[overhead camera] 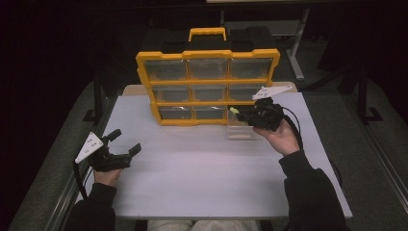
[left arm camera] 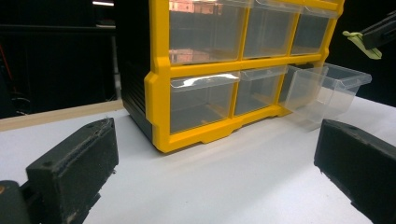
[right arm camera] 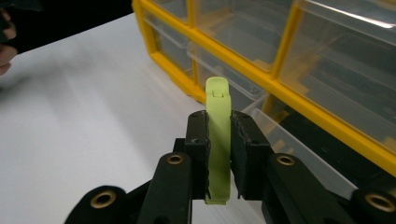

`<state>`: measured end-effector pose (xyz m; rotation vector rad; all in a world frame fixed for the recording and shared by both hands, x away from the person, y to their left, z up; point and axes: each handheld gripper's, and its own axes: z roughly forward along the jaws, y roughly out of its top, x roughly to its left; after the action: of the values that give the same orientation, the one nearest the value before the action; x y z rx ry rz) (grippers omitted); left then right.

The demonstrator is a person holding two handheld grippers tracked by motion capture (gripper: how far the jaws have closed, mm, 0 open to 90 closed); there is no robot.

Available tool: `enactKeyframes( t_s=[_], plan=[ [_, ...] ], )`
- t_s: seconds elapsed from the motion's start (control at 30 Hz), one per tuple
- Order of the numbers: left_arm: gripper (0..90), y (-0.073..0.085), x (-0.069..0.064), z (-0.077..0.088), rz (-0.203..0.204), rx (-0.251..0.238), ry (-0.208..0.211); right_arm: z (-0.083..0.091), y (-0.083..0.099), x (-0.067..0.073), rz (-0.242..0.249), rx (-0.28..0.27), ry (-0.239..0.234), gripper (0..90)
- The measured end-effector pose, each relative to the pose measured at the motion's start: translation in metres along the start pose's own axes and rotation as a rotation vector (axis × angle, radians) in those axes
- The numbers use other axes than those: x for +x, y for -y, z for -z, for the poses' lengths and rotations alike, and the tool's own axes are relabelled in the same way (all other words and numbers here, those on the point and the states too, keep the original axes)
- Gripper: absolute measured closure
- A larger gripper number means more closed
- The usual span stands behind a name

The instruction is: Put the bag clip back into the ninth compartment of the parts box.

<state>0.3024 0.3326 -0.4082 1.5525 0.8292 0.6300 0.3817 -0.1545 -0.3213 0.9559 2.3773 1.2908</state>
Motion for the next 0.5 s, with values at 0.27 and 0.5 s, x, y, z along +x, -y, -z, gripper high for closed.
enactKeyframes(
  t_s=[0.27,0.5],
  plan=[
    [0.0,0.000,0.000,0.000,0.001,-0.001,-0.001,0.002,0.004,-0.012,-0.044,-0.018,0.038,76.3],
    [0.0,0.000,0.000,0.000,0.001,-0.001,-0.002,-0.001,0.007,-0.020,-0.076,-0.010,0.069,76.3]
  ],
)
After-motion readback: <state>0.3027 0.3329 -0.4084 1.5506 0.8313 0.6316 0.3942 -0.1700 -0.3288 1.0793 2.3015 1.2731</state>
